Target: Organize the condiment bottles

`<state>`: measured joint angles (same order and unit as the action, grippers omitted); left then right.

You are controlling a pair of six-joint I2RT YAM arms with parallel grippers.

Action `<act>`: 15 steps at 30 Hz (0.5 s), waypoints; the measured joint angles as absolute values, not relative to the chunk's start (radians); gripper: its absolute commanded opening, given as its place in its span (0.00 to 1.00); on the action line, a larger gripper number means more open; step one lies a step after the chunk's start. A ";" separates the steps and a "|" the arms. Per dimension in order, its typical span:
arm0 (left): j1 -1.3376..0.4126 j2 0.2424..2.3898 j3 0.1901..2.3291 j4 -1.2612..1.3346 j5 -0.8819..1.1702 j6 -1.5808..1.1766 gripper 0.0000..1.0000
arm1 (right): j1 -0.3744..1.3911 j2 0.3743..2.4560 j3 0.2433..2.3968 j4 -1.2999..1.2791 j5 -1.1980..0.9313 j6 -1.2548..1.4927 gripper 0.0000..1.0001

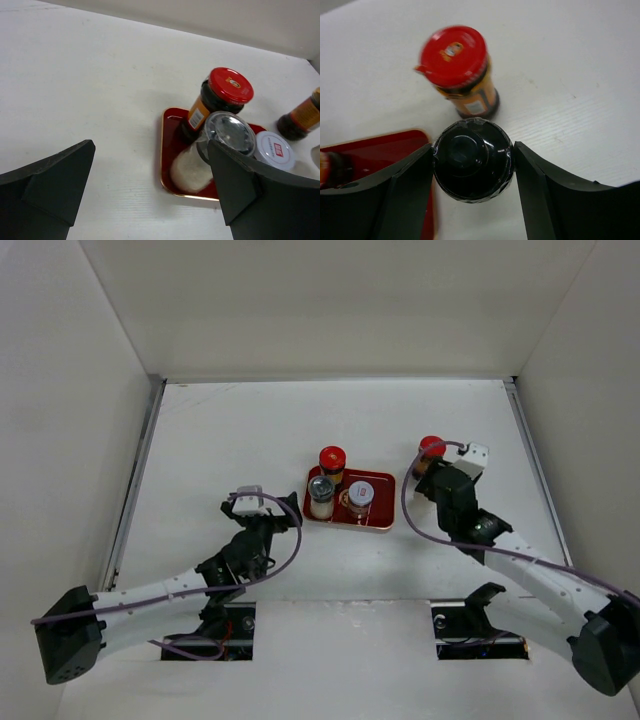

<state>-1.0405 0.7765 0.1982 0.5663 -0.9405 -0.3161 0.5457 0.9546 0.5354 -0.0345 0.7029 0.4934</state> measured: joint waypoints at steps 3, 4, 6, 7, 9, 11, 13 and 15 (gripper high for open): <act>-1.005 0.774 0.189 0.574 -0.948 -0.322 1.00 | 0.590 0.962 0.624 -0.043 0.695 0.481 0.52; -0.999 0.773 0.184 0.580 -0.952 -0.322 1.00 | 0.604 0.980 0.657 -0.034 0.691 0.474 0.52; -0.987 0.764 0.167 0.591 -0.957 -0.323 1.00 | 0.622 1.035 0.708 0.012 0.680 0.461 0.52; -0.981 0.758 0.158 0.592 -0.960 -0.324 1.00 | 0.627 1.068 0.726 0.039 0.672 0.453 0.52; -0.967 0.743 0.141 0.595 -0.965 -0.324 1.00 | 0.638 1.152 0.759 0.091 0.648 0.437 0.52; -0.957 0.726 0.130 0.598 -0.970 -0.325 1.00 | 0.647 1.244 0.791 0.124 0.623 0.426 0.53; -0.946 0.714 0.121 0.600 -0.971 -0.325 1.00 | 0.662 1.327 0.817 0.141 0.604 0.421 0.53; -0.937 0.712 0.117 0.603 -0.971 -0.326 1.00 | 0.684 1.392 0.837 0.143 0.590 0.418 0.54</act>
<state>-0.9371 0.7124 0.1169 0.6033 -0.9707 -0.3256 0.6838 1.3918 0.8368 0.1432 0.5903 0.4179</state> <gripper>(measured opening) 0.997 0.683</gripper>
